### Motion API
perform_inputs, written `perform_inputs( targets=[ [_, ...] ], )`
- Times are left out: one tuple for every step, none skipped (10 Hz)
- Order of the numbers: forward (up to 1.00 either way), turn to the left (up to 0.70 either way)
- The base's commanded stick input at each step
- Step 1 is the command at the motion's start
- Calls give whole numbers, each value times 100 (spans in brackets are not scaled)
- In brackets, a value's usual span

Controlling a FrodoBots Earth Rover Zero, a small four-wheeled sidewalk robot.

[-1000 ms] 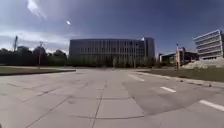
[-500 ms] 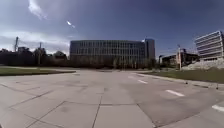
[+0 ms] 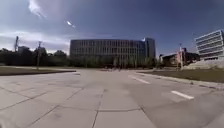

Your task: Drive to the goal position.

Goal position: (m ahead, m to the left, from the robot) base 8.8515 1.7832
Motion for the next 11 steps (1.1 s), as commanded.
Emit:
perform_inputs(
  targets=[
    [50,0],
    [50,0],
    [50,0],
    [50,0],
    [50,0],
    [50,0],
    [50,0],
    [50,0],
    [50,0],
    [50,0],
    [50,0]
  ],
)
